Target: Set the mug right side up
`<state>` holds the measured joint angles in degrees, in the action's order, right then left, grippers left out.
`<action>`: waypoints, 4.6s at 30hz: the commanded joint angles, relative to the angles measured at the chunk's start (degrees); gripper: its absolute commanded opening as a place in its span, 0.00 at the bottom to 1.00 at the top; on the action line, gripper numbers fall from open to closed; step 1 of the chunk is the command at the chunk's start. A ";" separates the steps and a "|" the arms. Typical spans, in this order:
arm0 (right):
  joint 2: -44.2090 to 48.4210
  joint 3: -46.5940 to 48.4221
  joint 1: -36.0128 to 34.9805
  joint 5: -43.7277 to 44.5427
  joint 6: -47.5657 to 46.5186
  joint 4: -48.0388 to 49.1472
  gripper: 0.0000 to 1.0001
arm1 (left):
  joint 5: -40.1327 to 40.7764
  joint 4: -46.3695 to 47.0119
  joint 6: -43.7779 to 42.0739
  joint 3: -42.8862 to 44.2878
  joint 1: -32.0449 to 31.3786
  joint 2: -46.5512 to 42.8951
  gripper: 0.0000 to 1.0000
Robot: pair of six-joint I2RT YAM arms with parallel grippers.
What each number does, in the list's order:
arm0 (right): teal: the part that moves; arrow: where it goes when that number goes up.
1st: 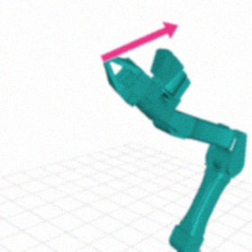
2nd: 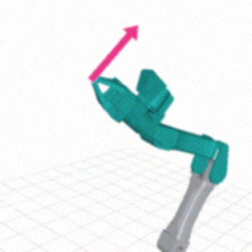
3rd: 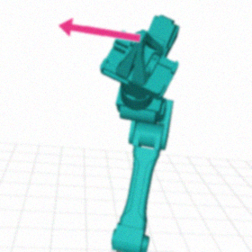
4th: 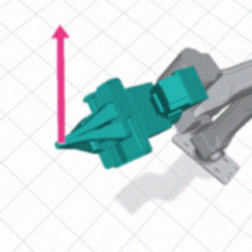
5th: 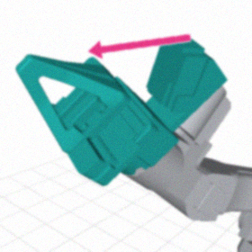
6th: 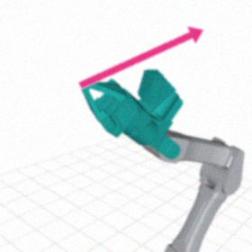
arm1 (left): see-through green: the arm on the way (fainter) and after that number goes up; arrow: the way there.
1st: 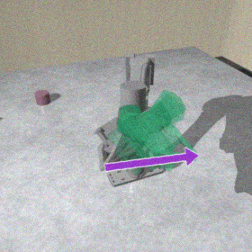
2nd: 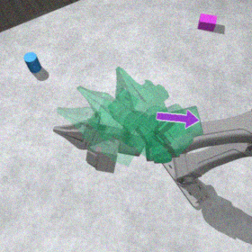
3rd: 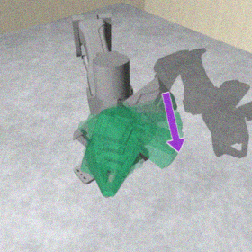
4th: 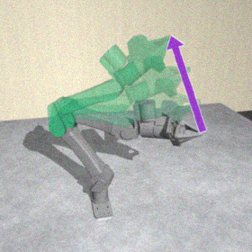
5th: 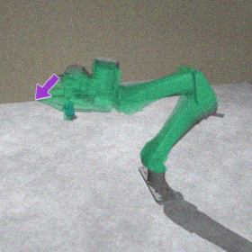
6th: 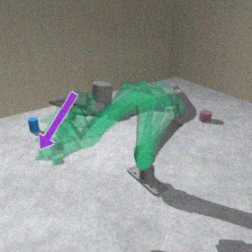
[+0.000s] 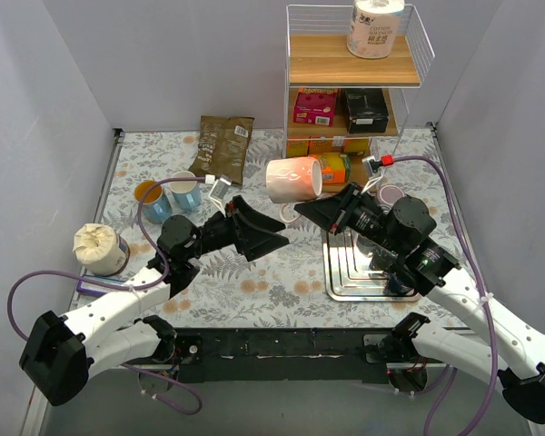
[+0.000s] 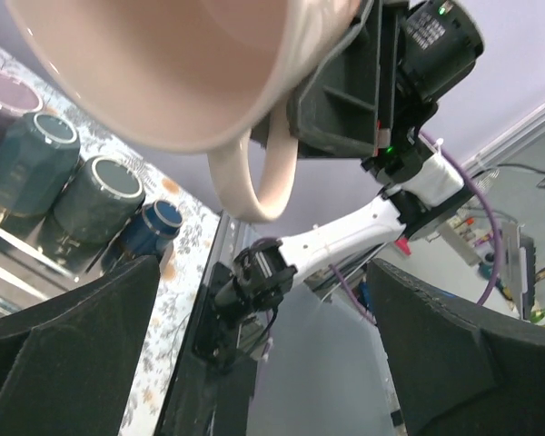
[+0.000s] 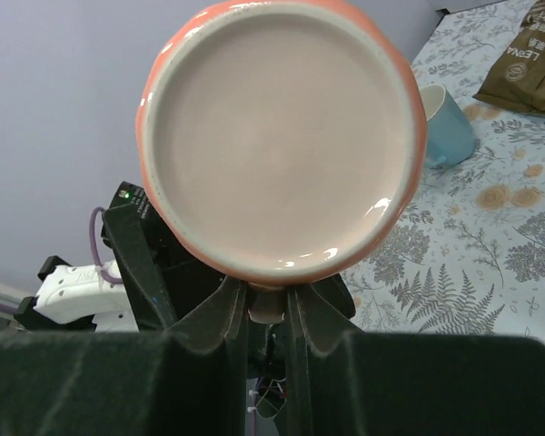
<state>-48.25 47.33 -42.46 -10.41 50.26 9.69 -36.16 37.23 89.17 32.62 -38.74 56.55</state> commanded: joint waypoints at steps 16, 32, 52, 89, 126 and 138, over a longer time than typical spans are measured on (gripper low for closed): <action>3.51 -5.14 -0.08 -7.25 2.65 24.40 0.01 | 13.13 14.62 8.39 2.80 -4.06 2.60 0.65; 3.86 -6.90 -0.17 -7.60 3.18 26.61 0.01 | 13.22 14.54 6.90 3.59 -7.05 4.62 0.19; 1.93 -1.10 -0.17 7.06 -1.92 -5.63 0.90 | 42.56 -21.83 -3.90 11.32 -7.40 -6.80 0.00; -0.79 2.15 0.18 16.66 -8.51 -35.09 0.98 | 61.56 -55.69 -19.11 35.40 10.17 32.90 0.00; -4.92 1.54 1.94 12.35 -8.16 -33.78 0.97 | 53.13 -70.37 -21.14 46.05 16.24 46.37 0.00; -4.92 0.92 2.29 11.64 -7.37 -33.34 0.97 | 53.47 -70.19 -23.42 45.25 16.24 45.74 0.11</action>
<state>-53.36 47.13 -40.49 1.85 42.72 -25.56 16.23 -34.74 67.18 77.17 -22.83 105.65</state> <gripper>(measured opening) 0.969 0.171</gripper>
